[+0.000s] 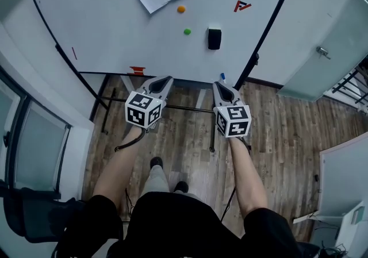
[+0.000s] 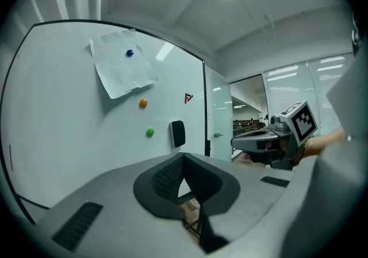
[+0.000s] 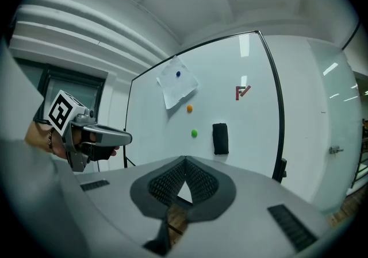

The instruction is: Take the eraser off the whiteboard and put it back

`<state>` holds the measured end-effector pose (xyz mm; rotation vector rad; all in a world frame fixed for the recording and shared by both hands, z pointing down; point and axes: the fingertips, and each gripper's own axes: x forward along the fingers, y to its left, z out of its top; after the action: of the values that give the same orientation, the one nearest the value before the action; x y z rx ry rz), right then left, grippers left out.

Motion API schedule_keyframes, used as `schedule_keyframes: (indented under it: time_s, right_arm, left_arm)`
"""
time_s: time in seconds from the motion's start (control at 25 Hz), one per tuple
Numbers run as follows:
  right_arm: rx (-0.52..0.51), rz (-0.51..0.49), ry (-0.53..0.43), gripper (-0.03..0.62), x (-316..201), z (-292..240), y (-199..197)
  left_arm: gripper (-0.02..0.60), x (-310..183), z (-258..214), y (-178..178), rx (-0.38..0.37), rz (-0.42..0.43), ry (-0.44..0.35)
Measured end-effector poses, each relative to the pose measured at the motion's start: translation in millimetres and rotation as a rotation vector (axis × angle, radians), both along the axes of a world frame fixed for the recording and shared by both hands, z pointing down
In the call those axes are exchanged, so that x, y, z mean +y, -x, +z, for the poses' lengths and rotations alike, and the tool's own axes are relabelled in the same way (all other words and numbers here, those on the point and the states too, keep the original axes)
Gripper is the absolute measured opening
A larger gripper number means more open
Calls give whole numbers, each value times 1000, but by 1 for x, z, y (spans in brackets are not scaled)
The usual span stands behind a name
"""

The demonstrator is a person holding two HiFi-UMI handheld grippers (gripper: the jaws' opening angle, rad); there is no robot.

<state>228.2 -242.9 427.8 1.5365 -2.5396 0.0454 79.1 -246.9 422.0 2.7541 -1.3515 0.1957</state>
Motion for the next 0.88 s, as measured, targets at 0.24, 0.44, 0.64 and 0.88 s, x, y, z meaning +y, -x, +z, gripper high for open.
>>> schedule_keyframes:
  time_s: [0.24, 0.44, 0.64, 0.88]
  right_arm:
    - [-6, 43, -13, 23, -30, -10, 0]
    - [-5, 74, -27, 23, -56, -18, 3]
    - [4, 112, -44, 23, -82, -30, 3]
    - [36, 173, -59, 25, -116, -36, 2]
  left_arm:
    - [21, -34, 1, 1, -4, 40, 7]
    - [21, -63, -6, 1, -5, 79, -2]
    - [21, -91, -20, -2, -1, 119, -21]
    - [21, -123, -28, 0, -1, 151, -35]
